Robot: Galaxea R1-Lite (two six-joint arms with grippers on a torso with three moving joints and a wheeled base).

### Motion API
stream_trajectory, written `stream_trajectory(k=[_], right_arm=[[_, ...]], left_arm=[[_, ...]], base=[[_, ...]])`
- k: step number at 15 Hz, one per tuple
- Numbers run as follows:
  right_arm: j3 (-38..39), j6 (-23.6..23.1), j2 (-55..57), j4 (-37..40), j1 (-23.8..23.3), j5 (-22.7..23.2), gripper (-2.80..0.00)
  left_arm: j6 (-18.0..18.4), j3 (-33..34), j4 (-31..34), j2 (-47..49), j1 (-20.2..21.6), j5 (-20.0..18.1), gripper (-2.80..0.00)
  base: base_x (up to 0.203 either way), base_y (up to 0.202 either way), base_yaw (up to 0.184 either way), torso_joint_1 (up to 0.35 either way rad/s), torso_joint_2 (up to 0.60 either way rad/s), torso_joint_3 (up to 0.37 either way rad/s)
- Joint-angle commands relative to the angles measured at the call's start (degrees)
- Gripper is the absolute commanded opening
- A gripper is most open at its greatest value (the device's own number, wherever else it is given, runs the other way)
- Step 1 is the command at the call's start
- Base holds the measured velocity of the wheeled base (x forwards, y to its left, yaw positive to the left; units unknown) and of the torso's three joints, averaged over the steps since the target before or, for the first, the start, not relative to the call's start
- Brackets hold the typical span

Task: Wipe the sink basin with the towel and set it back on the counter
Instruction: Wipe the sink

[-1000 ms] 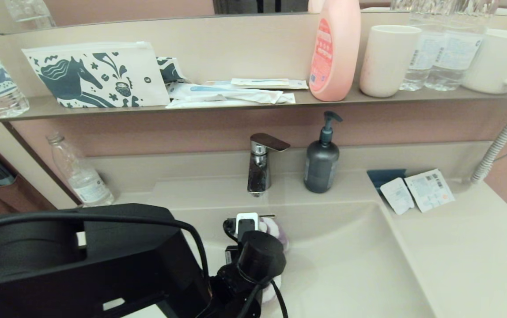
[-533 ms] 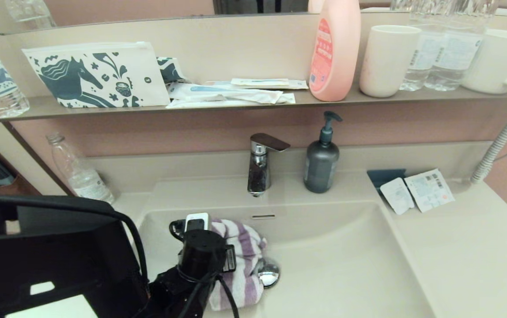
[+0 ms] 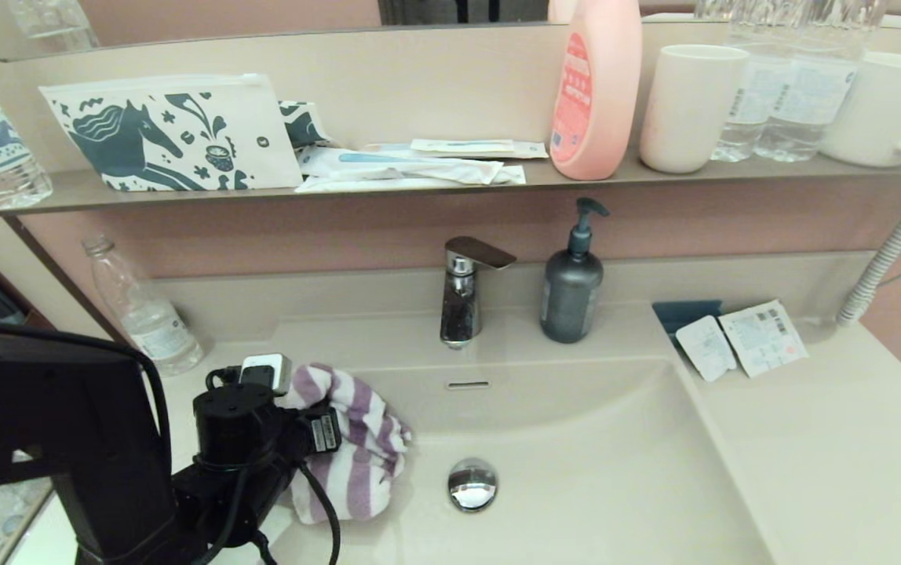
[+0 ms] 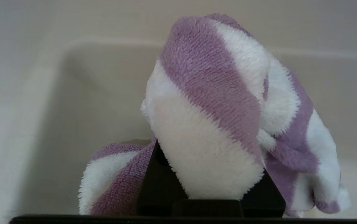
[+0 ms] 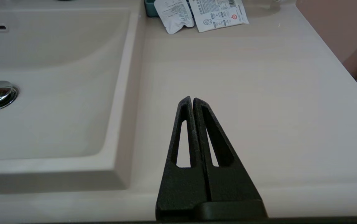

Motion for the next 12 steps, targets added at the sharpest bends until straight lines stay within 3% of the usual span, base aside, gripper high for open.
stream_trajectory(k=[1, 6, 10, 12], right_arm=[[0.0, 0.0, 0.0, 0.0, 0.0, 0.1, -2.80], [0.0, 0.0, 0.0, 0.0, 0.0, 0.0, -2.80], [0.0, 0.0, 0.0, 0.0, 0.0, 0.1, -2.80], [0.0, 0.0, 0.0, 0.0, 0.0, 0.1, -2.80]], left_arm=[[0.0, 0.0, -0.4, -2.9, 0.9, 0.2, -2.80], [3.5, -2.8, 3.2, -10.3, 1.7, 1.5, -2.80], [3.0, -14.7, 21.6, -15.6, 2.6, 1.8, -2.80], [2.3, -19.1, 26.6, -15.2, 1.4, 1.7, -2.80]], base=[[0.000, 0.000, 0.000, 0.000, 0.00, 0.000], [0.000, 0.000, 0.000, 0.000, 0.00, 0.000], [0.000, 0.000, 0.000, 0.000, 0.00, 0.000], [0.000, 0.000, 0.000, 0.000, 0.00, 0.000]])
